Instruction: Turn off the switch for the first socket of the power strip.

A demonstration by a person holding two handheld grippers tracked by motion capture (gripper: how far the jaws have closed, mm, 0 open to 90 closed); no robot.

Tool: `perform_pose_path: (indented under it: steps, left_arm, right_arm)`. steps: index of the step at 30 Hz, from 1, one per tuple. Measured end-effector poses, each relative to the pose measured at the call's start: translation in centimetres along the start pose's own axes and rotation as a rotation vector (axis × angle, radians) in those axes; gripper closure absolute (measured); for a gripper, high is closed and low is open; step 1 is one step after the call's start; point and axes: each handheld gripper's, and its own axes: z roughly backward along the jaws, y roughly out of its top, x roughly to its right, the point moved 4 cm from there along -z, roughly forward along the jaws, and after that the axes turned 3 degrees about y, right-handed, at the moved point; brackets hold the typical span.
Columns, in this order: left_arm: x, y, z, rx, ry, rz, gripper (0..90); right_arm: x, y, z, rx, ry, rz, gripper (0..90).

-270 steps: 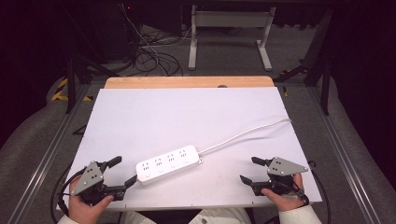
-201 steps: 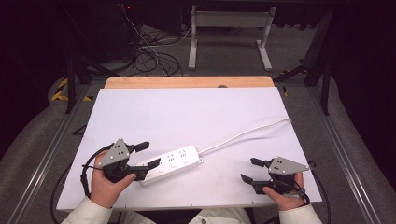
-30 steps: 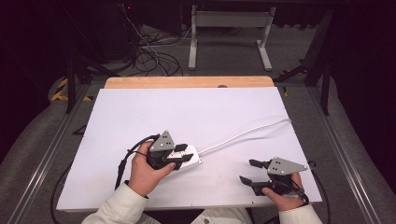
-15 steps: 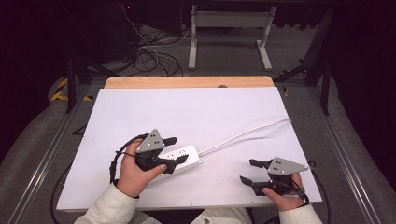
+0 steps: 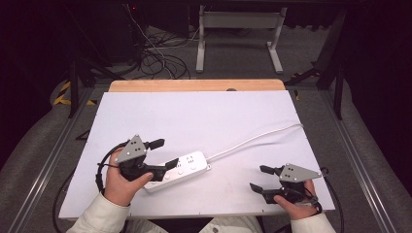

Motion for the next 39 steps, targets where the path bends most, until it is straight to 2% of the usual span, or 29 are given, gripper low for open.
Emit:
perform_pose_path:
  steps: [6, 15, 16, 17, 19, 20, 26, 32, 37, 39]
  left_arm:
    - [-1.1, -1.4, 1.5, 0.016, 0.011, 0.029, 21.5]
    - [-2.2, -3.6, 3.3, 0.033, 0.031, 0.015, 20.2]
    - [-2.2, -3.9, 3.5, 0.035, 0.025, 0.032, 20.1]
    - [-2.3, -4.1, 3.6, 0.032, 0.026, 0.019, 19.9]
    - [-2.4, -4.6, 3.9, 0.027, 0.016, 0.025, 19.6]
    - [-2.5, -4.9, 4.0, 0.02, 0.013, 0.015, 19.4]
    - [-2.6, -6.3, 4.6, -0.008, 0.005, 0.022, 18.5]
    - [-2.9, -7.8, 5.1, -0.019, 0.018, 0.026, 17.7]
    - [-3.2, -9.0, 5.6, -0.021, 0.018, 0.062, 17.4]
    - [-3.3, -9.4, 5.7, -0.017, 0.035, 0.059, 17.1]
  right_arm:
    - [0.0, 0.0, 0.0, 0.0, 0.0, 0.0, 28.5]
    - [-0.1, 0.0, -0.1, -0.004, -0.002, -0.001, 28.4]
    - [-0.1, 0.0, -0.1, -0.005, -0.002, -0.001, 28.4]
    - [-0.1, 0.0, -0.1, -0.006, -0.002, -0.001, 28.3]
    - [-0.1, 0.0, -0.1, -0.007, -0.002, 0.001, 28.2]
    - [-0.1, 0.0, -0.1, -0.007, -0.002, 0.001, 28.2]
    - [-0.1, 0.0, -0.1, -0.008, -0.001, 0.001, 26.5]
    - [0.0, -0.1, -0.1, -0.008, -0.002, 0.0, 26.2]
    - [0.0, -0.1, -0.1, -0.009, -0.002, 0.0, 26.2]
    - [0.0, -0.1, -0.1, -0.009, -0.002, -0.001, 26.1]
